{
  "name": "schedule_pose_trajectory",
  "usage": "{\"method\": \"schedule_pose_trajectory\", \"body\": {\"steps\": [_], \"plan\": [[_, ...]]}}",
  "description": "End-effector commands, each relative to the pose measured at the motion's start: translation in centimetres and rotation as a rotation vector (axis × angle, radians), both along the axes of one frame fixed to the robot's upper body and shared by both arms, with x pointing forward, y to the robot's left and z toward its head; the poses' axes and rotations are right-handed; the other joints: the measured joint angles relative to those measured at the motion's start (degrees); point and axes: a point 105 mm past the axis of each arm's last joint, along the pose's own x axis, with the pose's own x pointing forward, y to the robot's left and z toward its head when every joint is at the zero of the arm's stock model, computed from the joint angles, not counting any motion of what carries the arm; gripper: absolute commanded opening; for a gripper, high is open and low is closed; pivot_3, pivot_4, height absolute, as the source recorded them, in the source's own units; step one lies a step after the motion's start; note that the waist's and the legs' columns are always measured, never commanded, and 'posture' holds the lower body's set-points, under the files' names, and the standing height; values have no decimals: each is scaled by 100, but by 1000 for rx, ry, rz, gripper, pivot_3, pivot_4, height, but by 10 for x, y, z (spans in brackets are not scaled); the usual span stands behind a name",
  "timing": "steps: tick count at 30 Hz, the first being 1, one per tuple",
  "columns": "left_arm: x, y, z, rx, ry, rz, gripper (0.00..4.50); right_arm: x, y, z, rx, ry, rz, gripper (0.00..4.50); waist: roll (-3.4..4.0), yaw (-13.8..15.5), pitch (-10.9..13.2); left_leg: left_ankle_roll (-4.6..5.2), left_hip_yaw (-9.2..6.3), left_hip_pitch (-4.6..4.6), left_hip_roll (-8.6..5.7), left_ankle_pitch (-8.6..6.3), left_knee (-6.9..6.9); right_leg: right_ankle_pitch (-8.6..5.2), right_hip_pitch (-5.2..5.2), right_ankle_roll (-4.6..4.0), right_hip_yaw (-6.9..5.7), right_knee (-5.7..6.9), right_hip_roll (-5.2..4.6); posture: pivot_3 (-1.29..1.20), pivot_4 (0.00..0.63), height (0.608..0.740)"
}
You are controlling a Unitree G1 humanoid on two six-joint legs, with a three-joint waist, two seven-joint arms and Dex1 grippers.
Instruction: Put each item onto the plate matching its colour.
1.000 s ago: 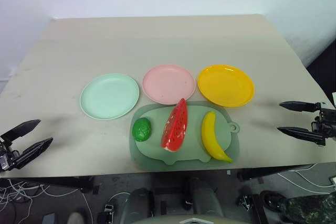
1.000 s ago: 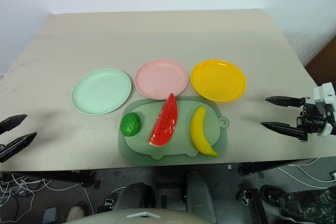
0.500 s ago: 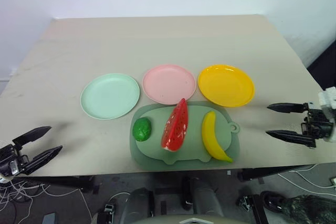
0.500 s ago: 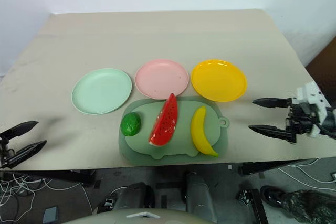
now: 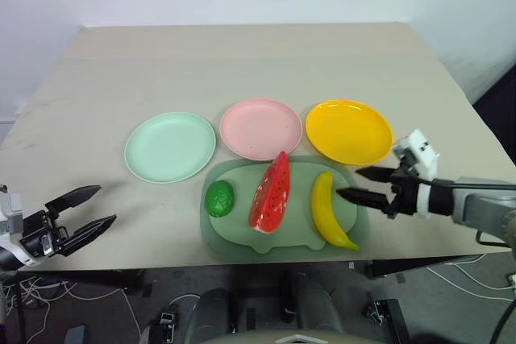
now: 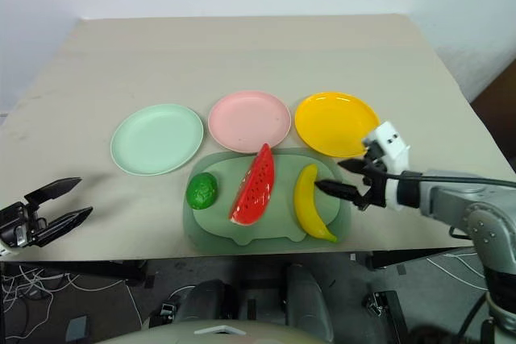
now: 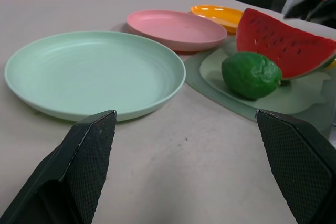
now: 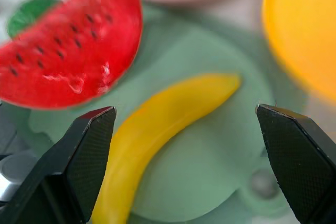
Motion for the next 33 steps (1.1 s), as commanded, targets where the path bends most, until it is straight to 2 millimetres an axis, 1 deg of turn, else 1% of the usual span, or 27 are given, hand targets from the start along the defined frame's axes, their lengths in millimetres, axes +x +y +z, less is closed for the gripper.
{"method": "schedule_pose_trajectory", "body": {"steps": [1,6,10,14,20,23,27,30,33], "plan": [[1,-2,5,21,-20,-20,4449,-6,14,-3,-17,25,-26,4500,-2,-9,-2,0,0,1,1,0,0,0,0,0,0,1,0,0,150,736],[2,-3,5,24,-13,-28,4449,-11,28,-17,3,98,-46,4500,-4,-11,-2,0,-2,1,3,0,-1,0,0,0,0,1,5,0,150,736],[1,-3,5,23,-9,-29,4449,-14,32,-27,-21,125,-68,4500,-4,-12,-2,1,-2,1,2,0,-1,0,0,0,0,2,4,0,150,736],[2,-4,5,21,-10,-28,4449,-14,31,-39,-119,139,-88,4500,-9,-15,-6,1,-2,3,1,0,-1,-1,2,-1,0,1,4,0,150,736],[3,-6,6,22,-16,-29,4449,-11,30,-47,-243,129,-87,4500,-53,-18,-33,1,-4,11,3,0,-1,-1,10,-1,-1,0,7,0,150,736],[3,-7,6,22,-16,-29,4500,-11,30,-48,-305,117,-69,3914,-68,-16,-42,1,-5,13,4,0,0,-2,12,-4,-1,-1,6,0,150,736],[3,-8,6,24,-14,-30,4500,-13,31,-53,-369,120,-35,2663,-73,-11,-45,1,-7,11,4,-1,-1,-3,12,-4,-2,-3,4,0,150,736],[4,-8,6,23,-15,-31,4500,-12,30,-52,-370,123,-27,1720,-77,-14,-48,2,-8,11,4,-1,-2,-4,12,-4,-3,-5,5,0,150,736],[5,-9,6,21,-17,-32,4500,-15,35,-43,-305,140,39,1701,-76,-11,-47,2,-8,10,4,-1,-2,-4,12,-4,-3,-6,5,0,150,736]]}}
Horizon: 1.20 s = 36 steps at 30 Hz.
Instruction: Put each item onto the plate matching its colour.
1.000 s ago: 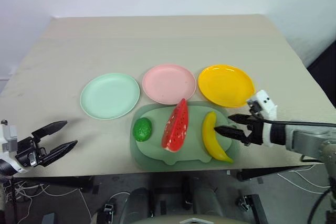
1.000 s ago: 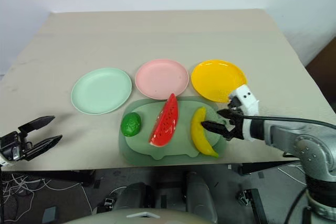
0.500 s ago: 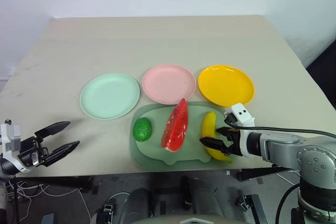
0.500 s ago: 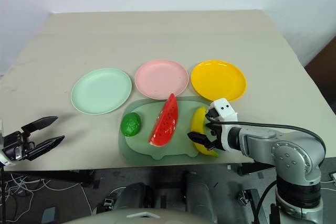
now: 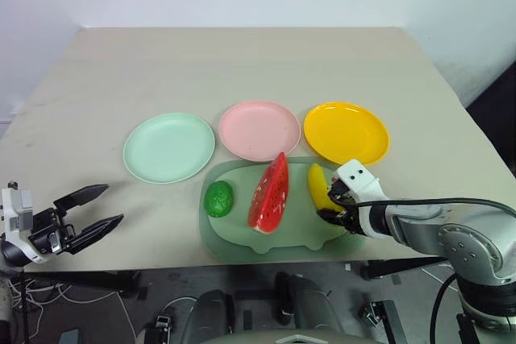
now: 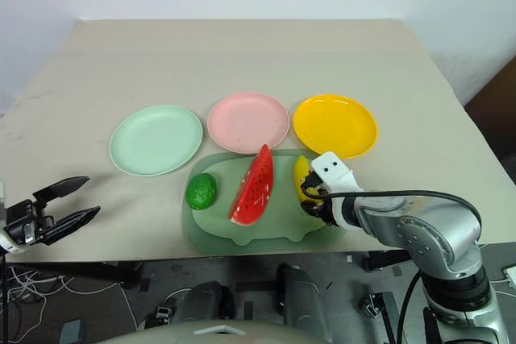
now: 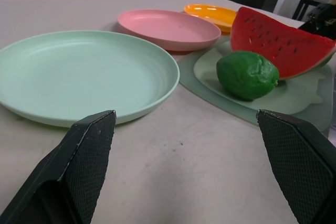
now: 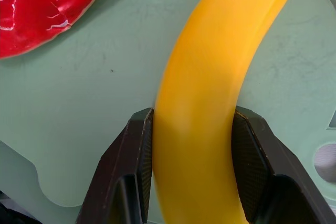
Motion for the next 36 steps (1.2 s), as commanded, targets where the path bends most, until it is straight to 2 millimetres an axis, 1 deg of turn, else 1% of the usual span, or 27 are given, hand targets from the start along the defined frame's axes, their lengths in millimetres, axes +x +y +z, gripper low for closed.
{"method": "schedule_pose_trajectory", "body": {"steps": [1,3,6,7,10,12,15,18,20,22,24,26,30,36], "plan": [[2,-4,6,13,-21,-18,4500,-9,2,3,58,83,71,1701,1,4,1,0,0,-1,0,0,0,0,-1,0,0,-1,-1,0,150,736],[2,-4,5,13,-21,-19,4500,-8,1,14,103,101,106,1701,3,2,3,1,-1,-3,0,-1,0,0,-3,0,0,-2,-1,0,150,736],[3,-5,6,10,-22,-21,4500,2,-7,45,177,79,132,1701,12,0,10,2,2,-7,-1,-1,0,0,-8,0,1,-1,-2,0,150,736],[4,-5,6,10,-22,-21,4500,4,-9,52,192,72,135,1701,13,0,11,2,2,-9,-1,-1,0,0,-10,0,1,-1,-2,0,150,736],[8,-6,8,15,-38,-21,4500,34,-21,77,241,-28,48,1701,13,-5,11,2,3,-10,3,-1,-1,1,-12,0,1,-1,4,0,150,736],[10,-7,10,13,-47,-28,4500,54,-33,84,268,-64,-29,1701,13,-6,11,2,3,-11,2,-1,-1,1,-13,1,1,0,5,0,150,736],[12,-11,13,11,-55,-47,4500,82,-51,80,198,-124,-107,1701,14,-9,11,3,7,-15,0,-2,-2,2,-16,2,1,-2,3,0,150,736],[15,-17,17,8,-71,-75,4500,115,-70,72,158,-173,-199,1701,14,-13,11,5,10,-20,-5,-3,-1,2,-20,3,1,-2,0,0,150,736],[15,-19,18,14,-76,-90,4500,130,-78,69,143,-190,-228,1701,15,-18,12,5,13,-20,-15,-2,0,4,-20,4,2,-1,0,0,150,736],[14,-29,16,18,-66,-146,4500,150,-85,68,135,-214,-274,1701,27,-33,19,5,10,-26,-14,-2,-3,12,-27,18,1,4,1,0,150,736],[14,-33,17,18,-68,-172,4500,163,-88,67,123,-228,-288,1701,36,-55,24,5,17,-28,-13,-2,-2,15,-33,20,3,6,3,0,150,736],[16,-34,19,15,-75,-169,4500,170,-87,65,110,-230,-279,1701,39,-55,26,5,18,-28,-14,-2,-1,15,-33,20,4,6,3,0,150,736],[16,-34,19,15,-75,-170,4500,177,-86,63,105,-226,-261,1701,49,-46,32,5,18,-36,-8,-2,-3,15,-38,20,-1,7,6,0,150,736],[14,-36,17,14,-76,-175,4500,180,-85,55,95,-205,-246,1701,58,-38,37,-1,18,-79,-8,1,3,16,-70,22,-12,9,-2,0,150,736]]}}
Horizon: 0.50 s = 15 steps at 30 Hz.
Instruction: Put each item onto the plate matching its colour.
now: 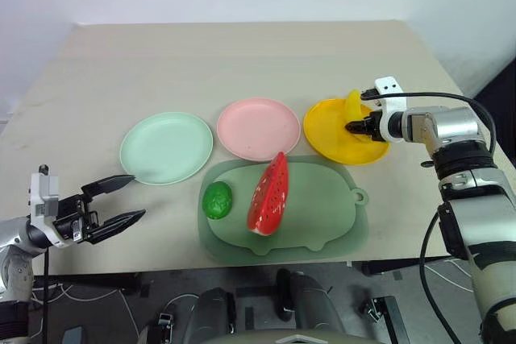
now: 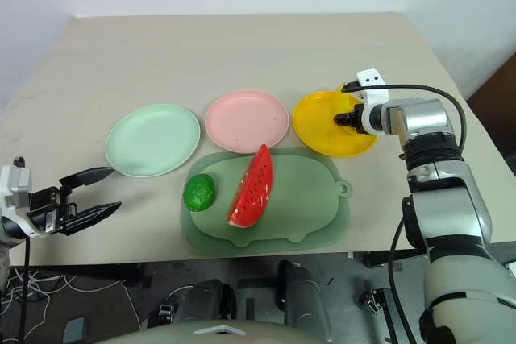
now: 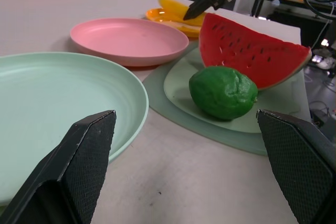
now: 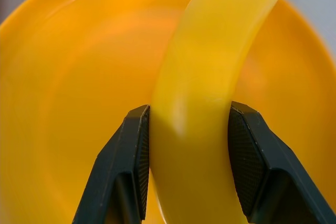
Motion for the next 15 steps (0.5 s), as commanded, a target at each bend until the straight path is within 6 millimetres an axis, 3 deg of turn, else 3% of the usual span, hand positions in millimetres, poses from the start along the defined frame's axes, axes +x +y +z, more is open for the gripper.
{"method": "schedule_pose_trajectory", "body": {"steps": [1,6,9,15], "plan": [[-2,-2,8,2,-41,-12,4500,5,1,16,0,-51,17,1701,2,0,0,-4,0,-2,-1,2,0,0,-2,0,-1,0,-1,0,150,736],[-3,-1,7,11,-39,-13,4500,5,2,13,2,-35,24,1701,3,-2,0,-4,-1,-1,-4,2,1,0,-1,0,-2,0,-1,0,150,736],[-3,-1,7,15,-38,-15,4500,2,3,16,16,-15,36,2671,3,-3,1,-4,-2,0,-3,3,1,0,-1,0,-2,3,0,0,150,736],[-2,1,7,17,-39,-4,4500,-6,1,47,-13,-57,128,4486,17,-1,9,-5,-3,-2,-3,3,2,1,-2,0,-3,3,-1,0,150,736]]}}
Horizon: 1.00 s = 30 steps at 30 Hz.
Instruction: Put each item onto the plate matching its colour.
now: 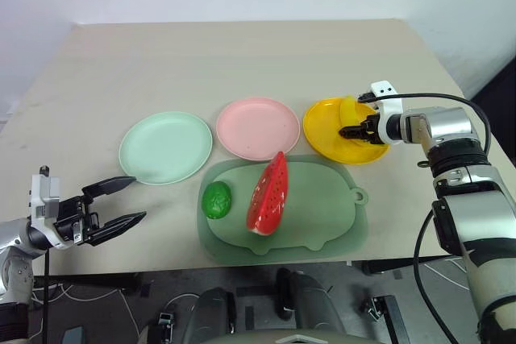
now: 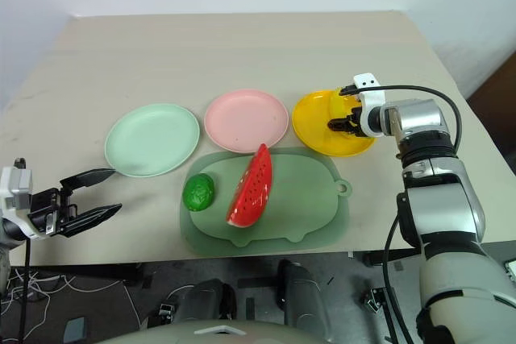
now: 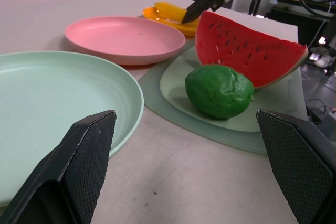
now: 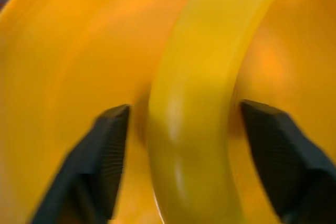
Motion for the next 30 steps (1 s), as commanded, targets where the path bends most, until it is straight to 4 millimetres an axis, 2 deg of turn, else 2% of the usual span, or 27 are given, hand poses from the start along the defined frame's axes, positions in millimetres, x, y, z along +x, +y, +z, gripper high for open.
{"method": "schedule_pose_trajectory", "body": {"steps": [1,5,10,12,13,17,21,26,30], "plan": [[0,2,8,13,-39,4,4500,-3,0,45,-30,-101,80,4486,7,1,4,0,0,0,0,0,0,0,-1,0,0,0,0,0,150,736],[2,3,8,14,-39,9,4500,-19,12,80,-48,-182,246,4486,15,9,9,0,0,-9,-1,0,0,0,-12,0,0,1,0,0,150,736],[7,4,7,32,-40,-1,4500,-44,51,116,-26,-321,555,4486,15,-3,9,0,3,-4,0,0,0,1,-12,0,-1,5,4,0,150,736],[9,5,7,32,-40,-3,4500,-56,67,121,1,-349,691,4486,15,0,9,-3,3,0,0,1,2,3,-8,-3,-1,6,5,0,150,736],[9,5,7,32,-40,-4,4500,-60,71,121,6,-352,730,4486,15,6,9,-5,3,0,0,3,1,3,-8,-4,0,7,6,0,150,736],[12,4,7,33,-43,-9,4500,-85,105,119,-60,-444,1086,4486,15,21,9,-7,3,-1,0,4,3,4,-8,-5,-2,8,7,0,150,736],[11,4,5,35,-45,-8,4500,-101,125,108,-166,-431,1348,4486,15,11,9,-10,4,0,-2,6,5,5,-6,-4,-2,8,8,0,150,736],[8,3,4,35,-49,-6,4500,-106,137,89,-344,-427,1567,4486,16,10,9,-29,5,0,-2,16,9,4,-7,-5,-3,11,5,0,150,736],[4,2,1,60,-44,-11,4500,-106,147,77,-423,-417,1680,4486,15,7,9,-32,7,4,-2,18,10,4,-5,-5,-3,13,5,0,150,736]]}}
